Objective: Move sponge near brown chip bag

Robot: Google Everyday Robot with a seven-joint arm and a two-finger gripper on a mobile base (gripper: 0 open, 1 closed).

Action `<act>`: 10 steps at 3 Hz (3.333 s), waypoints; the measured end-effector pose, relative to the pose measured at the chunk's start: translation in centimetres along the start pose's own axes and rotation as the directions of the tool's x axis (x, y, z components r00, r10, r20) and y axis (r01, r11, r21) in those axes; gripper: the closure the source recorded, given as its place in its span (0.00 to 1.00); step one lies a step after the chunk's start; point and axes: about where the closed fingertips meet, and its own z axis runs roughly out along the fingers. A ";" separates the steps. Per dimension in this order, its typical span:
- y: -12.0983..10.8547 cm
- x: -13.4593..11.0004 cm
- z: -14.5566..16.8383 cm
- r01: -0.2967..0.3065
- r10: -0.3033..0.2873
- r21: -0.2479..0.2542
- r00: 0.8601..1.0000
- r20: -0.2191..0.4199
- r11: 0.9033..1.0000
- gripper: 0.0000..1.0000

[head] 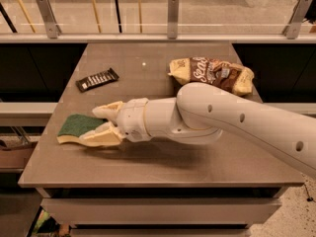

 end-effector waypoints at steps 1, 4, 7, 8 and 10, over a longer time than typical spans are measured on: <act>0.1 -0.2 0.1 0.003 -0.003 -0.003 1.000 0.000 1.000 0.86; 0.5 -2.2 -3.2 0.045 -0.045 -0.006 0.999 0.021 0.999 1.00; 1.5 -3.3 -13.9 0.080 -0.081 0.122 0.997 0.011 0.989 1.00; 0.4 -2.2 -17.9 0.056 -0.061 0.191 0.998 0.025 0.980 1.00; -1.6 0.2 -24.6 -0.041 0.034 0.349 0.999 0.027 0.936 1.00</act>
Offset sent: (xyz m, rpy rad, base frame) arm -0.0010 0.0015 0.0008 -0.0005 -0.0017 0.0031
